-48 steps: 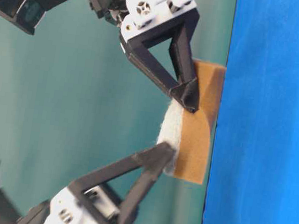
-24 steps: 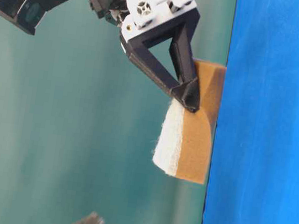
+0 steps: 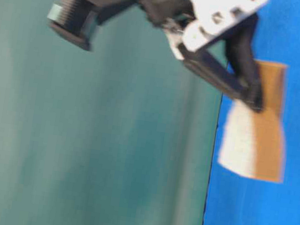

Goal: Hand over the sponge with the left arm and wipe it with the right arm.
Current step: 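Open the left gripper and retract it, leaving sponge in right gripper, then swing the held sponge with the right gripper up and back down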

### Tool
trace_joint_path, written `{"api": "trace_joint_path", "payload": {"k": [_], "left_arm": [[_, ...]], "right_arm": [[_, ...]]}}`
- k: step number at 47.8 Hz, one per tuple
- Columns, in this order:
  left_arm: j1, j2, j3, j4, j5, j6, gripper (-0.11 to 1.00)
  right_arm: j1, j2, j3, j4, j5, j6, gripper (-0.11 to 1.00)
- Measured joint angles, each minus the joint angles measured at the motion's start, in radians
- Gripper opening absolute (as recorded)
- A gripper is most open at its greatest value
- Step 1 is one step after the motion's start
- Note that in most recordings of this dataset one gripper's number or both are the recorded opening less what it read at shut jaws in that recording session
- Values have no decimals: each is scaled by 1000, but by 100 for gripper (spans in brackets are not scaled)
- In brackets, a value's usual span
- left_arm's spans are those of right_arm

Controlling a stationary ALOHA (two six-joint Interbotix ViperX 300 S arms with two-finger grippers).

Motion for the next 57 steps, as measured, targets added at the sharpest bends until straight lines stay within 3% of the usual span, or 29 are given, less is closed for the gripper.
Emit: {"api": "trace_joint_path", "payload": {"k": [13, 26, 34, 46, 57], "left_arm": [[0, 3, 3, -2, -8, 0, 90], [0, 9, 3, 0, -9, 0, 90], [0, 12, 3, 0, -11, 0, 90], [0, 15, 3, -2, -14, 0, 90], [0, 15, 5, 0, -14, 0, 90]], "right_arm": [[12, 192, 8, 5, -135, 11, 19], [-6, 215, 5, 5, -140, 21, 19], [-66, 189, 17, -21, -140, 9, 19], [-250, 163, 18, -95, -130, -57, 19], [-333, 163, -6, -130, -129, -80, 19]]}}
